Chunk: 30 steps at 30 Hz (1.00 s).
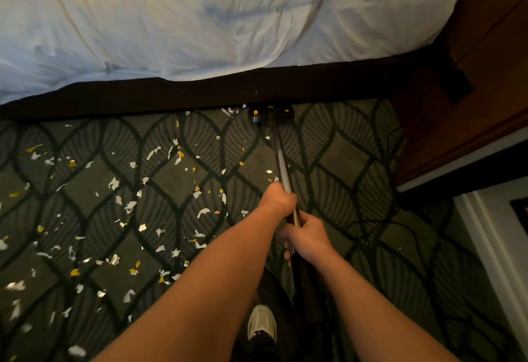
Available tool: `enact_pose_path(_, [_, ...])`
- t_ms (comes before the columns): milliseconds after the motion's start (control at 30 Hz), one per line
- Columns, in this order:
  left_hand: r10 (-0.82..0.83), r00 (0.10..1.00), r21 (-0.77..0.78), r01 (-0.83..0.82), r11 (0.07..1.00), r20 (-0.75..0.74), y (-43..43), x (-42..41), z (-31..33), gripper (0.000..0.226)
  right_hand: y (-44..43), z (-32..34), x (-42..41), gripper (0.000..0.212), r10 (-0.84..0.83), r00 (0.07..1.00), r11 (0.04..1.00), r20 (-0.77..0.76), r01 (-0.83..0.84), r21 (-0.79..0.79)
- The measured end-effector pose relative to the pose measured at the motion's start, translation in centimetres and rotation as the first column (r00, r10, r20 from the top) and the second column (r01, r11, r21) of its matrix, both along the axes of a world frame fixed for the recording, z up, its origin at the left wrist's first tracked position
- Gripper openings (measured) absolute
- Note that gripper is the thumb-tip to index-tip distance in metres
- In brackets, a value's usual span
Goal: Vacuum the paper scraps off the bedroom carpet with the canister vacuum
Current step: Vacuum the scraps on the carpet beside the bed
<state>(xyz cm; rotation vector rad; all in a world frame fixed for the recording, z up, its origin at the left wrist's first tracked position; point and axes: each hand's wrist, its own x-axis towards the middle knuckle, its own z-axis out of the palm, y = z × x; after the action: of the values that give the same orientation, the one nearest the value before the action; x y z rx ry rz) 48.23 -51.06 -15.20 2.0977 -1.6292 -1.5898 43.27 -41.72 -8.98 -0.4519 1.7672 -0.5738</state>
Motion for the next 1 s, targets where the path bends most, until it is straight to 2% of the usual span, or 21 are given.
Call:
enact_pose_path(133, [0.005, 1.000, -0.005, -0.005, 1.000, -0.001, -1.4, 0.0, -0.5, 0.031, -1.3, -1.0, 0.0, 0.005, -0.001, 1.000, 1.000, -0.006, 0.001, -0.020])
enact_pose_path(267, [-0.014, 1.000, 0.002, 0.014, 1.000, 0.000, -1.7, 0.0, -1.2, 0.029, -1.2, -2.0, -0.1, 0.012, 0.010, 1.000, 1.000, -0.002, -0.010, -0.021])
enact_pose_path(433, [-0.002, 1.000, 0.036, 0.002, 0.999, -0.014, -0.8, 0.1, -2.4, 0.029, -0.5, -3.2, 0.0, 0.007, 0.004, 1.000, 1.000, 0.026, -0.005, 0.011])
enact_pose_path(633, [0.004, 1.000, 0.111, -0.006, 0.994, 0.017, 0.4, 0.0, -3.4, 0.032, 0.2, -4.9, 0.3, 0.018, -0.004, 1.000, 0.995, 0.021, 0.002, 0.099])
enact_pose_path(867, [0.036, 0.999, 0.144, -0.034, 0.989, -0.015, 0.9, 0.6, -4.1, 0.027, 1.1, -5.4, 0.9, 0.021, -0.066, 0.994, 0.994, 0.089, 0.057, 0.092])
enact_pose_path(1000, [0.076, 0.994, 0.171, -0.063, 0.983, -0.072, 1.3, 1.3, -3.1, 0.042, 1.7, -5.4, 1.7, 0.031, -0.134, 0.978, 0.989, 0.158, 0.121, 0.090])
